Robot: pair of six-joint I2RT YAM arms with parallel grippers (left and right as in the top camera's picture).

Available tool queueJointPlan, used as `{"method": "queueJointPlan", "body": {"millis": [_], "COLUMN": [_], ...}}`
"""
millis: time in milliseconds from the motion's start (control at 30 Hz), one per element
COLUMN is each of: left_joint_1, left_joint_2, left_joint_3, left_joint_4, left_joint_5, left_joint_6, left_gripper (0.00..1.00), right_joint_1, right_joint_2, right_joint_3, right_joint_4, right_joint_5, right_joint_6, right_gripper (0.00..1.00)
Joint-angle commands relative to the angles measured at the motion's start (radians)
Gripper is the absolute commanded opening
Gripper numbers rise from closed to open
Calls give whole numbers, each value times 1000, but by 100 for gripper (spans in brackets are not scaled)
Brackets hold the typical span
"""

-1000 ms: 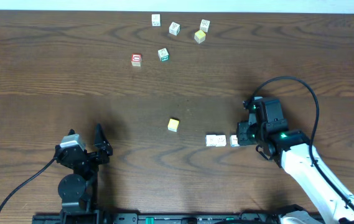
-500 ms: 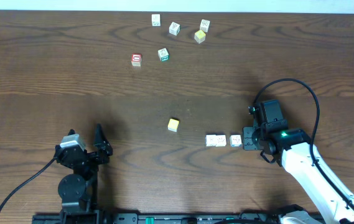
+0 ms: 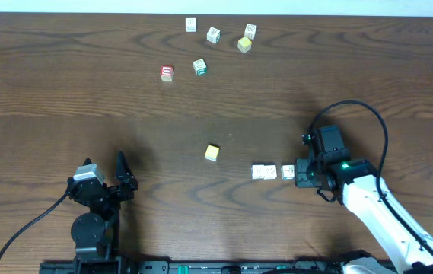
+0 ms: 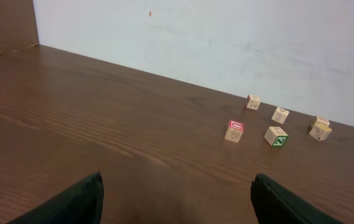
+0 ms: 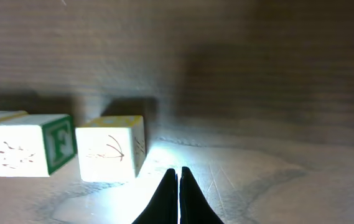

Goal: Lift 5 blocks
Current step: 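Raise the open right gripper away from the placed blocks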

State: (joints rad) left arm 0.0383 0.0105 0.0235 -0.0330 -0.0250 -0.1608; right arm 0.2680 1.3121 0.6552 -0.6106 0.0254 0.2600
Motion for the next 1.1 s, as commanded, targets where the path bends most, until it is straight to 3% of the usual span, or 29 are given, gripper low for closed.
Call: {"method": "queueJointPlan", "body": {"millis": [0, 1067], "left_joint_1": [4, 4], "left_joint_2": [-5, -5], "left_joint_3": [-19, -19], "left_joint_4": [-38, -38], "left_joint_5": [-11, -11], "left_joint_6": [-5, -6], "left_gripper": [76, 76], "right_joint_1": [9, 15], "right_joint_2": [25, 76], "right_joint_3": [-16, -17], "right_joint_4": [8, 66], "right_joint_5": [-5, -166], "right_joint_6": [16, -80], "right_gripper": [1, 1]}}
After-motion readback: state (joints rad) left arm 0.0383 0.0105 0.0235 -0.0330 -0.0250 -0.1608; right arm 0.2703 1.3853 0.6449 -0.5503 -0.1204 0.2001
